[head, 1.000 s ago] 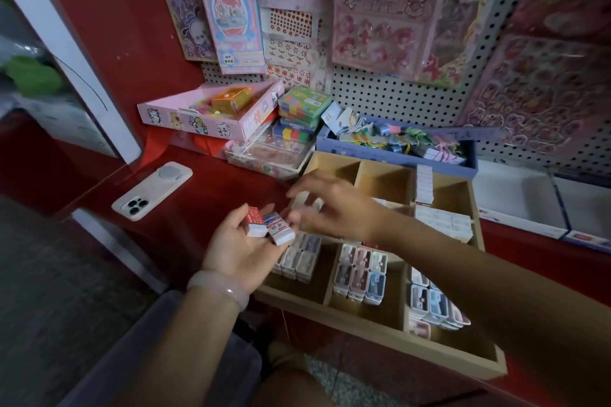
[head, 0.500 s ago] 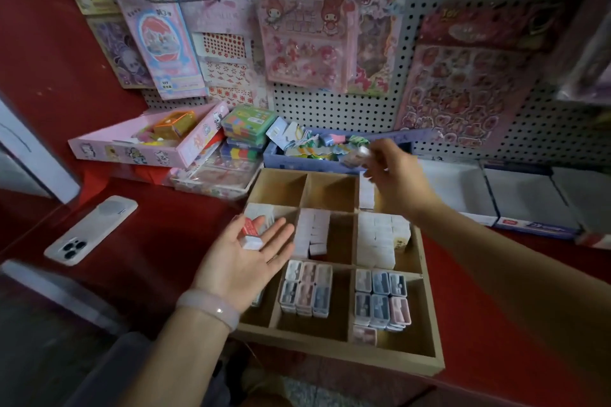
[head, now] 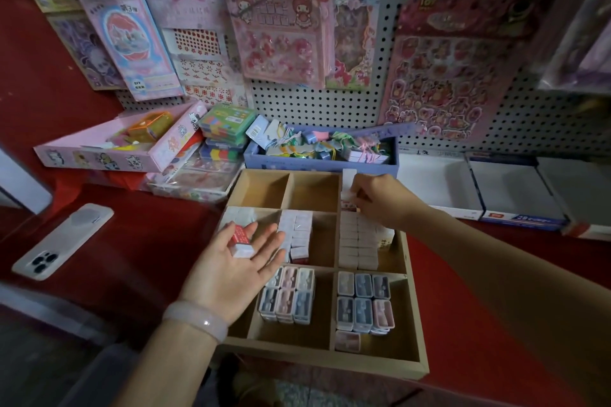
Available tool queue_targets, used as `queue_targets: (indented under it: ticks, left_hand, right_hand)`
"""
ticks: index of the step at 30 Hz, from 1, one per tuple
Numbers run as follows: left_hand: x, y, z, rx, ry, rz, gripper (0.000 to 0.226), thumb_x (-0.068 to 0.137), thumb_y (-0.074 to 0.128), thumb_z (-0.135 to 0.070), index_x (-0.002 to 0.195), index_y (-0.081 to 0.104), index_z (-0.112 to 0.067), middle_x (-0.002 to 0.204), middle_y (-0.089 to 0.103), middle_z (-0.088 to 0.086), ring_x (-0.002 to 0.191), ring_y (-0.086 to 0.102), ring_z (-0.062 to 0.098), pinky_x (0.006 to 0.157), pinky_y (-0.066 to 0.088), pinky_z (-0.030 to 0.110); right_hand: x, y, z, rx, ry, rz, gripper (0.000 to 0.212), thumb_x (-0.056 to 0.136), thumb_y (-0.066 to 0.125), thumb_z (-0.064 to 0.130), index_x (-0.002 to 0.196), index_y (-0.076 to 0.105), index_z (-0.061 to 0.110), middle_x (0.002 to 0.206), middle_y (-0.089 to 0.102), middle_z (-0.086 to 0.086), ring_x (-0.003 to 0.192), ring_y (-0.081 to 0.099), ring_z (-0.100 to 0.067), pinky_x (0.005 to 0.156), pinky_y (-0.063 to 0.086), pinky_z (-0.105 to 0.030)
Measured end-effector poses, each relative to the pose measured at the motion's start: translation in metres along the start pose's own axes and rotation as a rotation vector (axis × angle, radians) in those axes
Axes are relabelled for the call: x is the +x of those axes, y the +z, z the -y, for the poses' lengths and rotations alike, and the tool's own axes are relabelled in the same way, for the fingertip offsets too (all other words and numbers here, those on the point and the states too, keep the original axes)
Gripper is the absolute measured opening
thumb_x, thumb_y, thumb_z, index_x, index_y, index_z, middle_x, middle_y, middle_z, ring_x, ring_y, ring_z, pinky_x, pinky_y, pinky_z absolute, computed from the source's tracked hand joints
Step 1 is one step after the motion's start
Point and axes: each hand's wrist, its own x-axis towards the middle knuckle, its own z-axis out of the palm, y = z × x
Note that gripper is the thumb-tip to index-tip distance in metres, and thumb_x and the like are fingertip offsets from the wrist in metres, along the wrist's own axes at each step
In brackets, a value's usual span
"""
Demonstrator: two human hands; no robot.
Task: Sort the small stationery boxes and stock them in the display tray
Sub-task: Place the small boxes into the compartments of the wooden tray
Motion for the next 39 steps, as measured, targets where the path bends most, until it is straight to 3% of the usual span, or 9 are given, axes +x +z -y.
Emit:
queue_targets:
  ticks: [5, 13, 18, 21, 23, 26, 31, 34, 39]
  left_hand:
    - [0.0, 0.002, 0.005, 0.003, -0.009, 0.005, 0.031, 0.099, 0.039, -0.033, 0.113, 0.054, -0.009, 0.109, 0.065, 0.016, 0.107, 0.059, 0.03, 0.081, 0.046, 0.043]
    - [-0.002, 0.008, 0.008, 0.006, -0.001, -0.006, 0.028, 0.099, 0.04, -0.032, 0.103, 0.056, -0.009, 0.106, 0.067, 0.017, 0.105, 0.06, 0.031, 0.081, 0.046, 0.043]
    - [-0.005, 0.012, 0.011, 0.008, 0.001, -0.004, 0.027, 0.099, 0.041, -0.032, 0.103, 0.055, -0.01, 0.107, 0.067, 0.017, 0.105, 0.06, 0.03, 0.079, 0.046, 0.042]
    - [-0.006, 0.012, 0.011, 0.005, -0.004, -0.003, 0.027, 0.099, 0.041, -0.032, 0.104, 0.055, -0.01, 0.11, 0.066, 0.017, 0.105, 0.06, 0.031, 0.079, 0.046, 0.043]
    - [-0.006, 0.012, 0.011, -0.002, -0.004, -0.001, 0.027, 0.099, 0.041, -0.032, 0.105, 0.055, -0.01, 0.111, 0.065, 0.017, 0.105, 0.06, 0.031, 0.079, 0.046, 0.043]
    - [-0.007, 0.014, 0.013, 0.004, -0.01, 0.0, 0.028, 0.098, 0.042, -0.031, 0.106, 0.056, -0.008, 0.11, 0.066, 0.017, 0.105, 0.06, 0.031, 0.08, 0.047, 0.043]
    - [-0.009, 0.016, 0.014, -0.003, -0.017, 0.015, 0.036, 0.097, 0.043, -0.035, 0.11, 0.057, -0.004, 0.102, 0.068, 0.017, 0.103, 0.061, 0.031, 0.085, 0.05, 0.045]
    - [-0.011, 0.016, 0.018, 0.001, -0.021, 0.052, 0.037, 0.099, 0.037, -0.037, 0.104, 0.059, -0.007, 0.087, 0.07, 0.015, 0.092, 0.066, 0.029, 0.084, 0.046, 0.046]
    - [-0.014, 0.014, 0.024, 0.074, -0.055, 0.083, 0.051, 0.1, 0.025, -0.048, 0.12, 0.056, -0.013, 0.103, 0.069, 0.017, 0.103, 0.06, 0.034, 0.079, 0.044, 0.049]
  right_hand:
    - [-0.008, -0.005, -0.001, 0.062, -0.043, 0.008, 0.016, 0.093, 0.049, 0.013, 0.108, 0.053, 0.018, 0.099, 0.066, -0.005, 0.091, 0.059, -0.024, 0.079, 0.051, -0.039]
    - [-0.014, -0.008, -0.014, 0.044, -0.062, 0.093, 0.046, 0.089, 0.041, -0.003, 0.124, 0.061, 0.019, 0.119, 0.064, -0.003, 0.1, 0.056, -0.013, 0.077, 0.036, -0.016]
    - [-0.007, -0.006, -0.005, 0.347, 0.218, 0.069, 0.036, 0.1, 0.033, 0.011, 0.133, 0.047, 0.012, 0.121, 0.057, -0.015, 0.099, 0.055, -0.022, 0.082, 0.045, -0.027]
    - [-0.003, -0.004, 0.009, 0.315, 0.2, 0.151, 0.033, 0.103, 0.027, 0.021, 0.091, 0.055, 0.009, 0.087, 0.053, -0.009, 0.073, 0.047, -0.013, 0.061, 0.038, -0.019]
    - [-0.003, -0.005, 0.013, 0.374, 0.244, 0.146, 0.037, 0.103, 0.025, 0.025, 0.093, 0.055, 0.006, 0.077, 0.048, -0.004, 0.069, 0.044, -0.013, 0.056, 0.033, -0.018]
    - [-0.007, -0.009, 0.013, 0.416, 0.278, 0.197, 0.035, 0.103, 0.028, 0.031, 0.11, 0.057, 0.012, 0.099, 0.053, -0.007, 0.092, 0.05, -0.018, 0.079, 0.043, -0.026]
    - [-0.019, -0.009, 0.037, 0.223, -0.132, -0.14, 0.031, 0.095, 0.051, 0.017, 0.125, 0.056, 0.01, 0.117, 0.063, -0.01, 0.103, 0.06, -0.021, 0.088, 0.048, -0.028]
    - [-0.034, -0.007, 0.072, 0.253, -0.545, -0.088, 0.038, 0.086, 0.066, 0.018, 0.122, 0.06, 0.006, 0.116, 0.064, -0.01, 0.104, 0.059, -0.019, 0.09, 0.044, -0.023]
    - [-0.042, 0.013, 0.097, 0.136, -0.634, -0.043, 0.045, 0.081, 0.068, 0.021, 0.124, 0.058, 0.014, 0.117, 0.062, -0.006, 0.106, 0.057, -0.021, 0.086, 0.049, -0.039]
